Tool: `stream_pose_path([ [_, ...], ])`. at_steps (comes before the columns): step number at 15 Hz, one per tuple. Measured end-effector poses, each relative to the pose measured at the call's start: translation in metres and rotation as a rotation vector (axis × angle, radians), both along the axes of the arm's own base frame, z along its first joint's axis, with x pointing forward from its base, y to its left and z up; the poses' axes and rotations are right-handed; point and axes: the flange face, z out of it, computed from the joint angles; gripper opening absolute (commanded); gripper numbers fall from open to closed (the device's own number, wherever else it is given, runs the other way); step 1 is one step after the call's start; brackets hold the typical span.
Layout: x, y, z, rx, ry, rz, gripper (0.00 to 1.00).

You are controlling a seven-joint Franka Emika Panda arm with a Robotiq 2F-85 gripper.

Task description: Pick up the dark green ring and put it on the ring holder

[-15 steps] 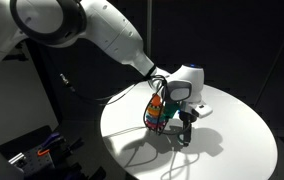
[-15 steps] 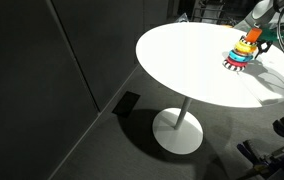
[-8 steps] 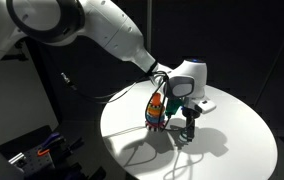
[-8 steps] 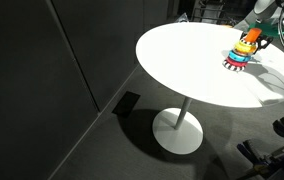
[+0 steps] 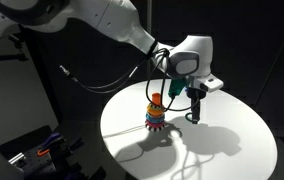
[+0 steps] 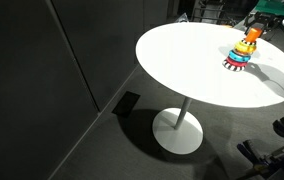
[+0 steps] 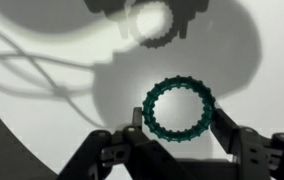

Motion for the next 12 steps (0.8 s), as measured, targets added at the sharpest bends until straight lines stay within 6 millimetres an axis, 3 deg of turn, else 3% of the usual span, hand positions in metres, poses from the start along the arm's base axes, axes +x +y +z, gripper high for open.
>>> stream_pose_path([
  [7,0.004,0.028,0.090,0.042,-0.042,0.034,0.45],
  [12,-0.009,0.060,0.123,0.086,-0.019,0.095,0.45],
])
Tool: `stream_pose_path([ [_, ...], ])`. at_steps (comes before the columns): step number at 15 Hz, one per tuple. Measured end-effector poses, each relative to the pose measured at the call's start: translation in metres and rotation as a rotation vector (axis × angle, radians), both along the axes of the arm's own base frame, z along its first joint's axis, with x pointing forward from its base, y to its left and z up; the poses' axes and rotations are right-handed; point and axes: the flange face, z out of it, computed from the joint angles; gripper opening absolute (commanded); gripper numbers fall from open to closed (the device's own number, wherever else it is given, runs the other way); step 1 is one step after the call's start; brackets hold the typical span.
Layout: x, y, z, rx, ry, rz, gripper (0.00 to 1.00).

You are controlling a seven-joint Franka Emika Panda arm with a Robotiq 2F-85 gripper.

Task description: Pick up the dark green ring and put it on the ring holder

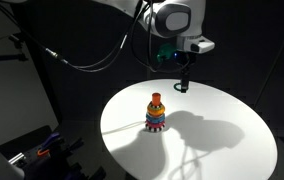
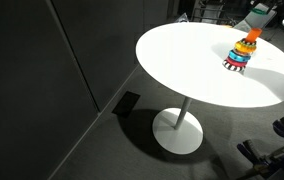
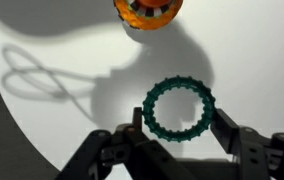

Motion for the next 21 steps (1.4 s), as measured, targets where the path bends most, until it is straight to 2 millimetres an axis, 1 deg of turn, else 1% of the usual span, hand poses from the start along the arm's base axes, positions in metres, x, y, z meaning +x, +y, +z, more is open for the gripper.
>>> stream_pose_path([
  [2,-0.007,0.013,0.002,0.004,0.019,0.032,0.45],
  [4,-0.015,0.026,-0.003,0.000,0.045,0.060,0.45],
  [7,-0.025,0.042,-0.015,-0.007,0.089,0.096,0.45],
  [10,-0.035,0.053,-0.027,-0.015,0.129,0.126,0.45],
  [13,-0.043,0.058,-0.032,-0.018,0.151,0.151,0.45],
  [16,-0.050,0.060,-0.033,-0.015,0.160,0.166,0.45],
  [21,-0.056,0.062,-0.034,-0.010,0.166,0.176,0.45],
])
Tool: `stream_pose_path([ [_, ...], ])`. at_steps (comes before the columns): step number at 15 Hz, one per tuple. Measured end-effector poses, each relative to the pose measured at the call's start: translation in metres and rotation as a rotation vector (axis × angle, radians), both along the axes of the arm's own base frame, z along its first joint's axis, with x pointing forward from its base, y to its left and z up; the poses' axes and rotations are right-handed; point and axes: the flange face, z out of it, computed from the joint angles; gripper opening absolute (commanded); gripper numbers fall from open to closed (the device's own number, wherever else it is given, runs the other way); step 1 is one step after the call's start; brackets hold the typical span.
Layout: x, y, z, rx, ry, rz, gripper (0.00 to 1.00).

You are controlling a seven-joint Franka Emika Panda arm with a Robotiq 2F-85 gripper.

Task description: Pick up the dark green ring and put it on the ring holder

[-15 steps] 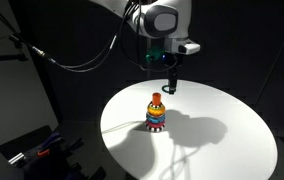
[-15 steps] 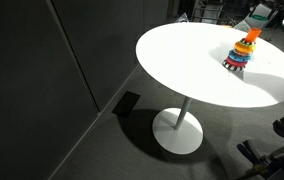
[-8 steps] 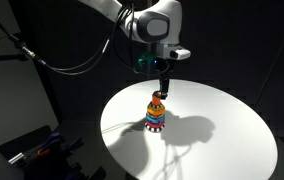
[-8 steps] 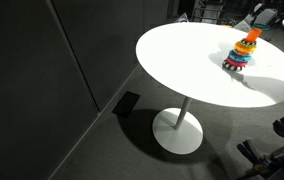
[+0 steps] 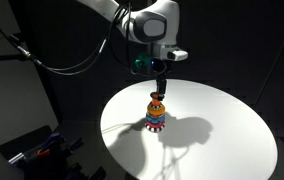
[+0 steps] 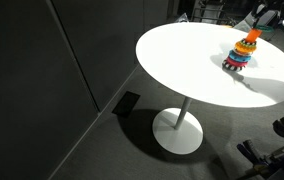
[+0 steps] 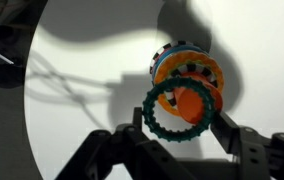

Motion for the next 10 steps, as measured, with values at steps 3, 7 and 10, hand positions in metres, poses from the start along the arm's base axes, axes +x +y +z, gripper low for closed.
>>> stream_pose_path([
  [3,0.0005,0.0019,-0.0003,-0.001,-0.008,0.005,0.45],
  [7,0.0023,0.0055,-0.0008,-0.008,-0.043,0.014,0.45],
  [10,0.0043,0.0085,-0.0013,-0.011,-0.066,0.020,0.45],
])
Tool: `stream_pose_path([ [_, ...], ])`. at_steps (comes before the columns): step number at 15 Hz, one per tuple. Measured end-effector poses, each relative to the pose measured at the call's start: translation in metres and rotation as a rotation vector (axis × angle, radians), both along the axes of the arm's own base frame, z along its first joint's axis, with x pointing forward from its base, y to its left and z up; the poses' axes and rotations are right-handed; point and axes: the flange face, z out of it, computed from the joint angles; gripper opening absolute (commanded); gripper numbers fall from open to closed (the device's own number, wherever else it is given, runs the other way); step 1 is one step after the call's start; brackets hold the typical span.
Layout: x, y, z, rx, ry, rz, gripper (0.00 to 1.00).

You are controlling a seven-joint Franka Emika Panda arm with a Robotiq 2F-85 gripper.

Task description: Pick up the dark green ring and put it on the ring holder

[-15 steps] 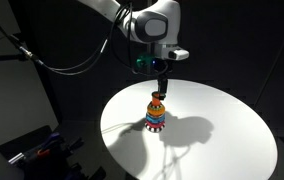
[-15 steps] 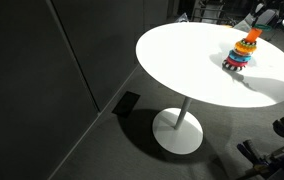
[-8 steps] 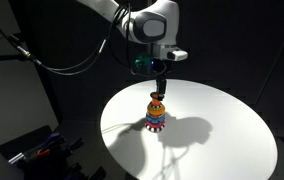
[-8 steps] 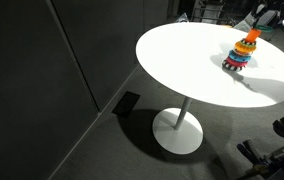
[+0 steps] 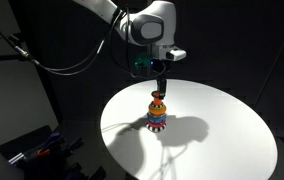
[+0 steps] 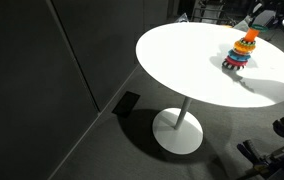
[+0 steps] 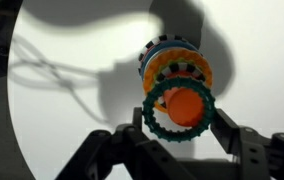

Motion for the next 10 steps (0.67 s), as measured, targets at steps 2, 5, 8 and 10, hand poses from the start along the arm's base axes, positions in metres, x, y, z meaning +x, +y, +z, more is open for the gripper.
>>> stream_pose_path([
  [2,0.0009,0.0026,-0.0015,0.000,-0.011,0.003,0.45],
  [5,0.0013,0.0063,-0.0044,0.000,-0.021,0.008,0.45],
  [8,0.0015,0.0095,-0.0064,0.002,-0.023,0.013,0.45],
  [10,0.0012,0.0104,-0.0074,0.002,-0.021,0.014,0.73],
])
